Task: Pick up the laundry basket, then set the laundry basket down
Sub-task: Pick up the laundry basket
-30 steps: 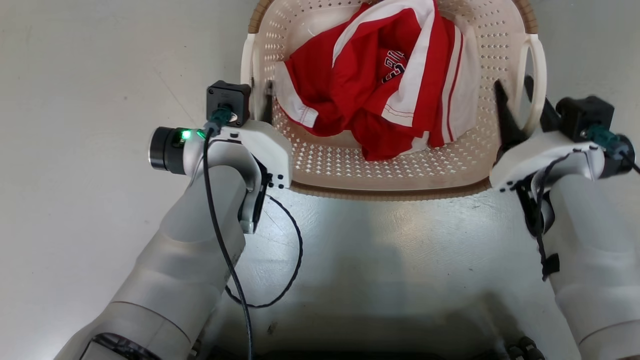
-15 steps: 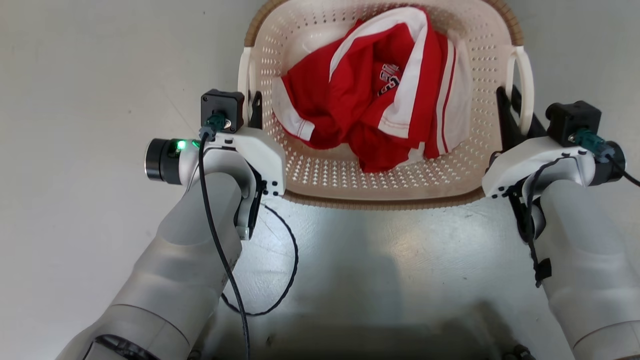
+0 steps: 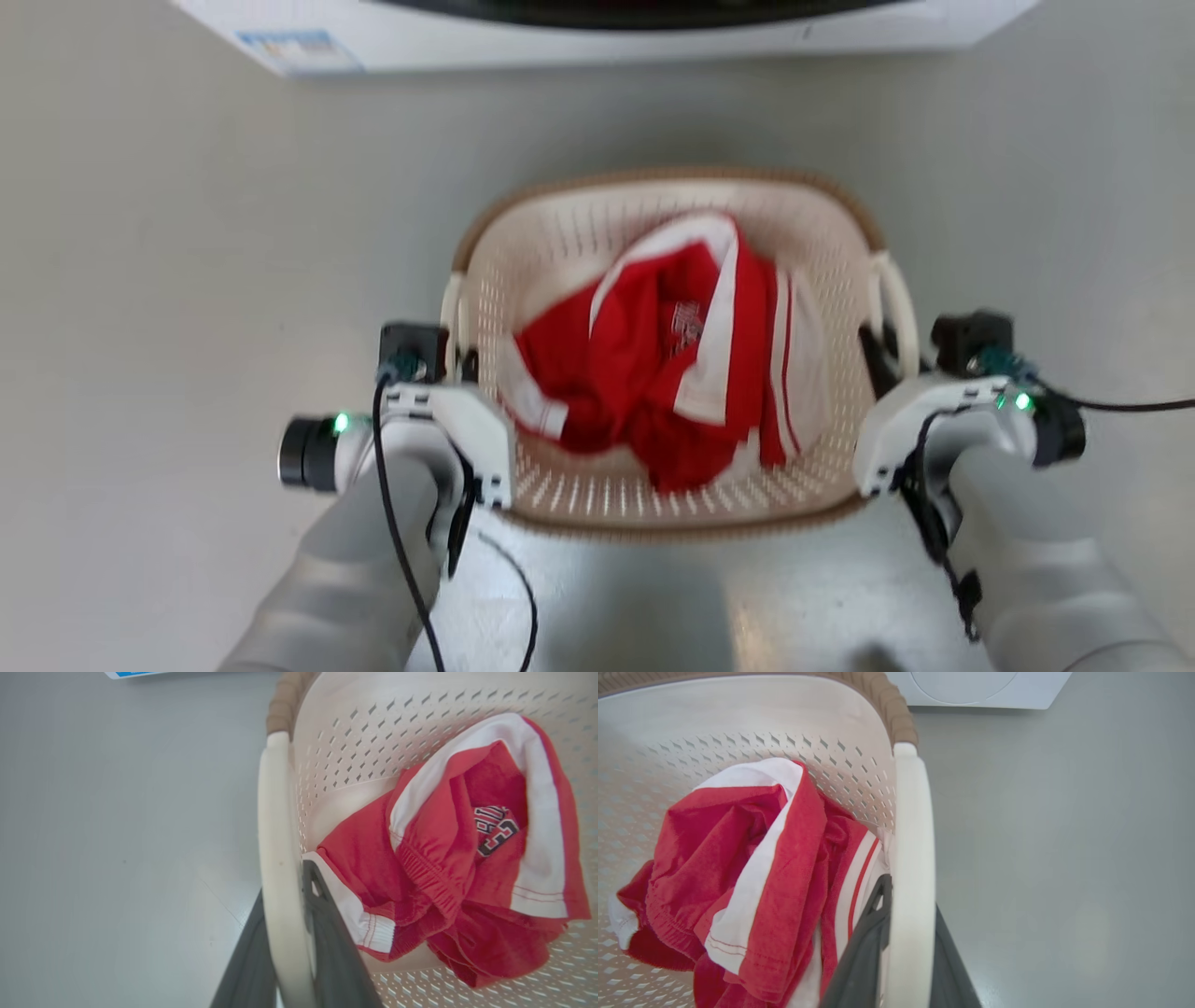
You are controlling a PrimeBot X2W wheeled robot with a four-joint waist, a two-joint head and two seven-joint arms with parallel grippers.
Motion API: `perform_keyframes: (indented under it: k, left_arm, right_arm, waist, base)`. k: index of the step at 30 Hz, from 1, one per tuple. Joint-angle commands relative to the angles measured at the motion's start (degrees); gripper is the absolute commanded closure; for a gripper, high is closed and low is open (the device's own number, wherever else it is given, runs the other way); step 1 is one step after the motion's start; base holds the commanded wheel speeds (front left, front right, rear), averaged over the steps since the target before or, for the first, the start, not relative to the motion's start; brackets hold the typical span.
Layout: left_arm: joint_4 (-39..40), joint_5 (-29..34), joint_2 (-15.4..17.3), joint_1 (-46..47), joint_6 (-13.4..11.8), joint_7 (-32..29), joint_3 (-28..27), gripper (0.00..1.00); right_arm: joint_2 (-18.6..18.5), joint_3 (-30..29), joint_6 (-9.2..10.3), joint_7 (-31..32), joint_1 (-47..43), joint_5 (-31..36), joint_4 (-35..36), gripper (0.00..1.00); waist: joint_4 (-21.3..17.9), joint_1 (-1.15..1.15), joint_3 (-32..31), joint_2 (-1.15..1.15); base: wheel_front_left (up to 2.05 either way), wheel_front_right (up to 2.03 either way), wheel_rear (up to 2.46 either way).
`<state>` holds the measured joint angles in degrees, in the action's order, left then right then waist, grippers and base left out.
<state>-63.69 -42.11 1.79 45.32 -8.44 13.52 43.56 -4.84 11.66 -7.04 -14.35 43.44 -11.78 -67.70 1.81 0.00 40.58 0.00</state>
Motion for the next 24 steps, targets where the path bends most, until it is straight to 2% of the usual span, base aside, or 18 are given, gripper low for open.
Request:
perform_keyframes:
  k: [1, 7, 14, 24]
  left_arm:
    - [-0.11, -0.94, 1.09, -2.1, 0.95, -0.11, 0.28, 1.0]
    - [-2.61, -4.09, 1.09, -6.53, 2.61, -2.76, 2.89, 1.0]
    - [-4.97, -6.39, 1.09, -10.4, 3.95, -3.99, 4.63, 1.0]
    - [-6.75, -8.23, 1.09, -14.55, 5.01, -5.09, 6.09, 1.0]
  right_arm:
    - [1.46, 3.59, -0.45, 0.97, -4.08, -1.54, -1.16, 1.0]
    - [1.89, 10.75, -0.45, 5.82, -7.33, -8.76, -1.46, 1.0]
    - [1.94, 19.58, -0.45, 11.01, -12.38, -17.89, 2.18, 1.0]
    - [1.95, 27.76, -0.45, 14.02, -16.74, -25.03, 3.12, 1.0]
  waist:
    - [-1.18, 0.0, -7.06, 0.0]
    - [-2.92, 0.0, -16.48, 0.0]
    - [-5.23, 0.0, -26.23, 0.0]
    - [-6.81, 0.0, -34.47, 0.0]
  base:
    - [0.0, 0.0, 0.0]
    - [0.0, 0.0, 0.0]
    - [0.0, 0.0, 0.0]
    - [0.0, 0.0, 0.0]
